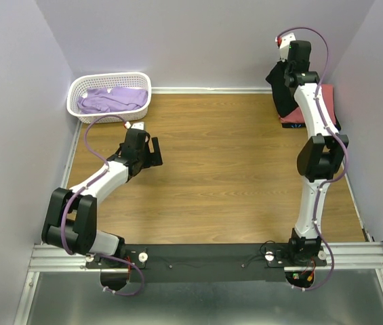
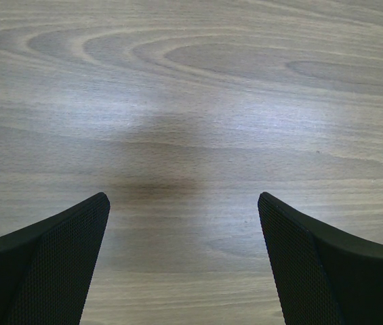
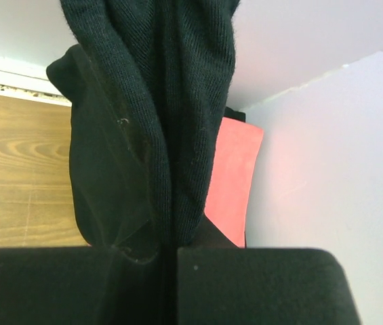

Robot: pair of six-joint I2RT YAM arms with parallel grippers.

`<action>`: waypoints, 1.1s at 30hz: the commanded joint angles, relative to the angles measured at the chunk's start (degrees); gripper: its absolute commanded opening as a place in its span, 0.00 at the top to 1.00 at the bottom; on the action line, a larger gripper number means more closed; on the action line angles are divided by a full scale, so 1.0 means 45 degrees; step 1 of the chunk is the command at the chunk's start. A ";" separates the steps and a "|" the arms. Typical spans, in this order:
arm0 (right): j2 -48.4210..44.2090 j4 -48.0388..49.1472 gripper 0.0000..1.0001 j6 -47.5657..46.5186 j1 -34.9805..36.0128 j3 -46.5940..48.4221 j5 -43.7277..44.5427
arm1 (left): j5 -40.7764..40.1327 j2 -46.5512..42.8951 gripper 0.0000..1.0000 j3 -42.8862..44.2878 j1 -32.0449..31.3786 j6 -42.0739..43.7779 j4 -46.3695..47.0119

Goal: Fold and stack the t-shirts
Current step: Neatly place the folded tshirt to the corner

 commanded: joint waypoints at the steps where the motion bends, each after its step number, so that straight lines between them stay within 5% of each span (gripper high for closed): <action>1: -0.0332 0.0331 1.00 0.0433 -0.0302 -0.0094 -0.0267 | 0.0297 0.0161 0.02 0.0329 0.0052 0.0119 0.0167; 14: 0.1484 0.1071 0.98 -0.0816 -0.0634 0.0863 0.1839 | 0.0083 0.0512 0.02 0.0329 0.0032 0.0197 0.0088; 33: 0.3964 0.8075 0.86 -0.4054 -0.0634 -0.0697 0.5608 | 0.0180 0.0493 0.02 0.0271 0.0052 0.0275 0.0186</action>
